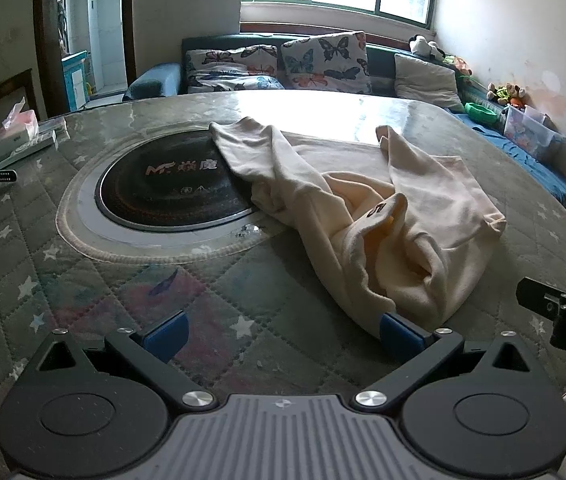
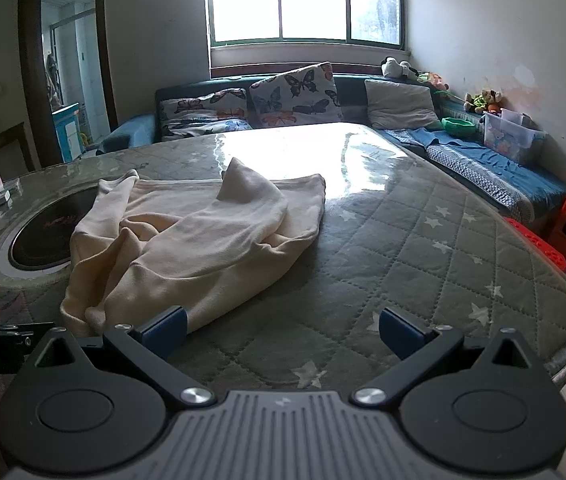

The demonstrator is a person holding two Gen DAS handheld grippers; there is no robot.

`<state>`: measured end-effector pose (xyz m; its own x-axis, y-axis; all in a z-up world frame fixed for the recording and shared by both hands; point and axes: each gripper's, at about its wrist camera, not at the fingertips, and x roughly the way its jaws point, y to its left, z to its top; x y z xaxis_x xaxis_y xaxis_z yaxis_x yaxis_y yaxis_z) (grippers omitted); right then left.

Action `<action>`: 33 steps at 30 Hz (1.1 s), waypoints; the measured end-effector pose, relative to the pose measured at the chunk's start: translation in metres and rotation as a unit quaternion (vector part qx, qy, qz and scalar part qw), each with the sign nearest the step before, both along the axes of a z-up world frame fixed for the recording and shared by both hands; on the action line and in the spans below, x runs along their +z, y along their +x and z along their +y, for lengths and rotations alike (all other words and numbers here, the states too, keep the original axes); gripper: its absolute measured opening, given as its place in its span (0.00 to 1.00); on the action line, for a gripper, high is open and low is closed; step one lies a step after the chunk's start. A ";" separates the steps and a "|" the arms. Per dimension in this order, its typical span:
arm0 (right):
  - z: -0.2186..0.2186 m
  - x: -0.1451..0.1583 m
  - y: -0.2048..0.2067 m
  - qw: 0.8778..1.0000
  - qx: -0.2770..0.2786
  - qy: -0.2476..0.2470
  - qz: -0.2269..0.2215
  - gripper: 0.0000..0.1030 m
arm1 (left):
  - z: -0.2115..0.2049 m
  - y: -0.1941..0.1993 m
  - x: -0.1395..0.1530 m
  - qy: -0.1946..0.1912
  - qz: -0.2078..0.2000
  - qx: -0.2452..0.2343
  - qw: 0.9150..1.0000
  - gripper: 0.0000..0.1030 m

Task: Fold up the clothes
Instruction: 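Approach the crumpled cream sweatshirt with both grippers open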

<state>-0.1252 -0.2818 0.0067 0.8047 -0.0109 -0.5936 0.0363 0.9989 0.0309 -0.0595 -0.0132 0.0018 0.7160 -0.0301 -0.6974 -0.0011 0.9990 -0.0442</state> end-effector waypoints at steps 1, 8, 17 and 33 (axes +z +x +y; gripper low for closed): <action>0.000 0.000 0.000 1.000 0.000 0.000 0.000 1.00 | 0.000 0.000 -0.001 0.000 0.002 0.000 1.000 1.00; 0.001 -0.001 0.001 1.000 0.002 0.001 0.003 1.00 | -0.002 0.000 -0.002 0.001 0.005 -0.004 1.000 1.00; 0.004 -0.003 0.002 1.000 0.007 0.000 0.007 1.00 | -0.003 0.000 -0.003 0.003 0.007 -0.005 1.000 1.00; 0.007 -0.005 0.003 1.000 0.011 0.001 0.013 1.00 | -0.006 0.000 -0.005 0.006 0.013 -0.011 1.000 1.00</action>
<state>-0.1222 -0.2751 0.0014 0.7894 0.0081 -0.6139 0.0142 0.9994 0.0315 -0.0592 -0.0195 -0.0032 0.6974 -0.0364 -0.7157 0.0199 0.9993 -0.0314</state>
